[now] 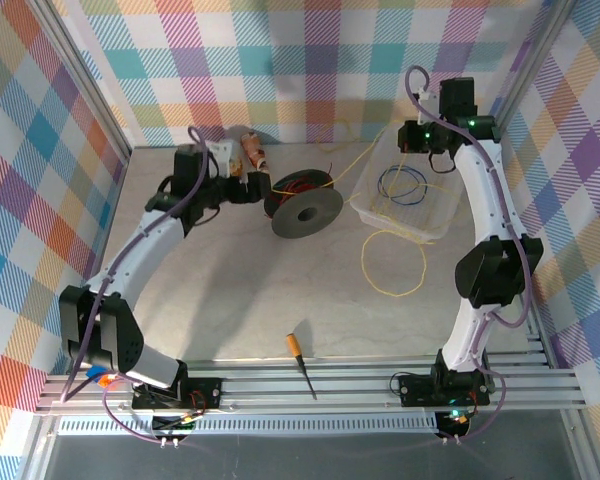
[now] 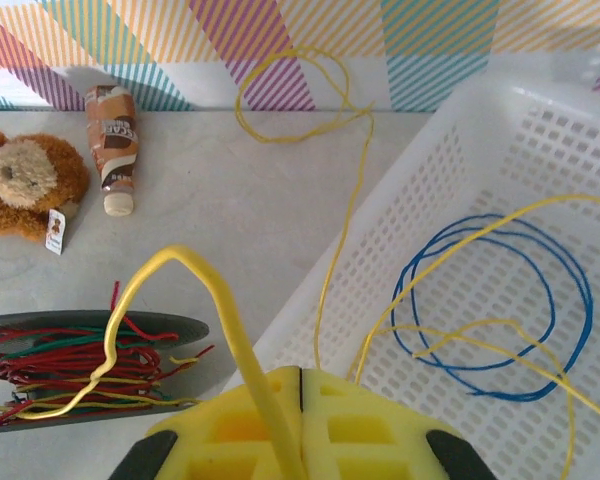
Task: Wrap the cables
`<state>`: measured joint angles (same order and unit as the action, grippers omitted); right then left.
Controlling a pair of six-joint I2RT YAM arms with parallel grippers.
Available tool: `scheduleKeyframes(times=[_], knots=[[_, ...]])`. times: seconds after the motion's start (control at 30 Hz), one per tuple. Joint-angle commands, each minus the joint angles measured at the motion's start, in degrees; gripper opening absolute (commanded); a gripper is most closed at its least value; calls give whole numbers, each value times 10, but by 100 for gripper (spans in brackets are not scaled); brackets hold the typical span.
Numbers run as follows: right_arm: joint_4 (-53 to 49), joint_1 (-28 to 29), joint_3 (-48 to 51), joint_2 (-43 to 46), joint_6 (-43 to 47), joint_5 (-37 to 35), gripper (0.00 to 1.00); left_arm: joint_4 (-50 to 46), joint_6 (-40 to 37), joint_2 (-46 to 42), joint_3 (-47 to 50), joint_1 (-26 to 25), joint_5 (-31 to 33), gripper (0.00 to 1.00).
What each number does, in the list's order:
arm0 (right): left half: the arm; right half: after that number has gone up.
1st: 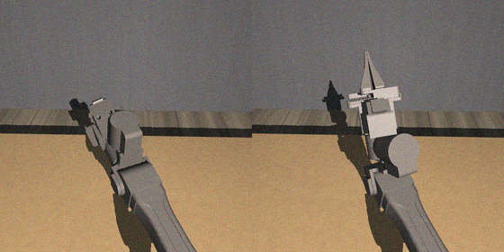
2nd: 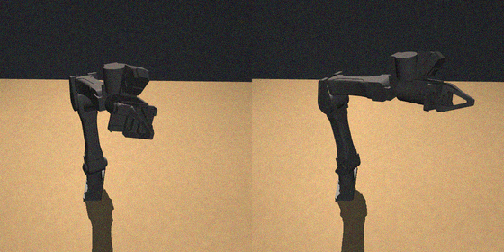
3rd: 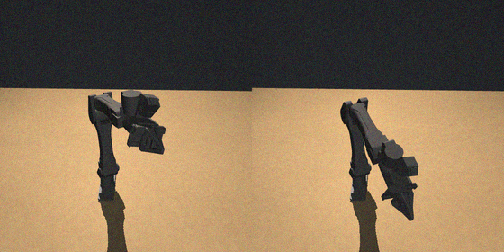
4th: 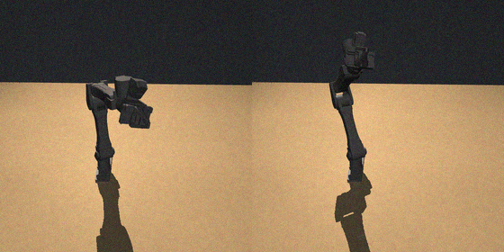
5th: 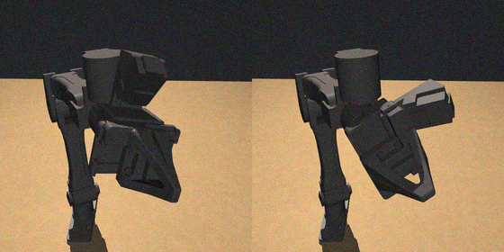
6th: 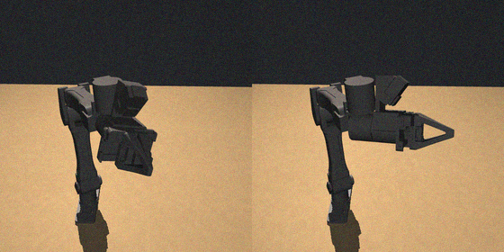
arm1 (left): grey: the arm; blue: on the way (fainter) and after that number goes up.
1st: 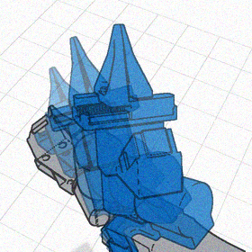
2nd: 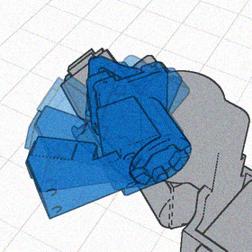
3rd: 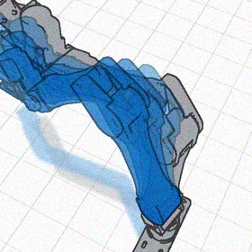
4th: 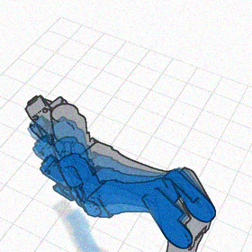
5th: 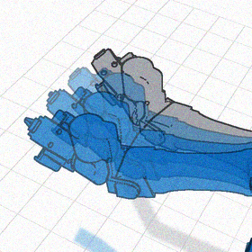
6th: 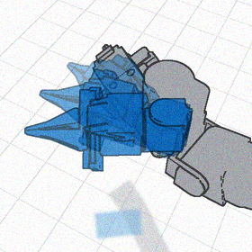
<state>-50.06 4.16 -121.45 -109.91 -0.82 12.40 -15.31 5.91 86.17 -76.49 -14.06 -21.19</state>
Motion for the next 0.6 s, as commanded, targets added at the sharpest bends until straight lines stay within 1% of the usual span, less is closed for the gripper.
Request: scheduleKeyframes(times=[0.0, 0.13, 0.27, 0.37, 0.47, 0.57], knots=[[-19, 8, -46, -29, 16, -4, 0, -133, -141, 47, -98, 4, -47, 100], [-18, 23, -74, -48, 45, -24, 0, -243, -217, 115, -199, 4, -82, 100], [-23, 29, -98, -61, 60, -38, 0, -329, -267, 175, -268, 4, -110, 100], [-34, 34, -112, -68, 60, -41, 0, -333, -271, 174, -260, -9, -115, 99], [-38, 37, -112, -71, 60, -40, 0, -290, -272, 137, -204, -29, -115, 97], [-42, 39, -112, -74, 60, -40, 0, -258, -259, 101, -163, -32, -111, 94]])
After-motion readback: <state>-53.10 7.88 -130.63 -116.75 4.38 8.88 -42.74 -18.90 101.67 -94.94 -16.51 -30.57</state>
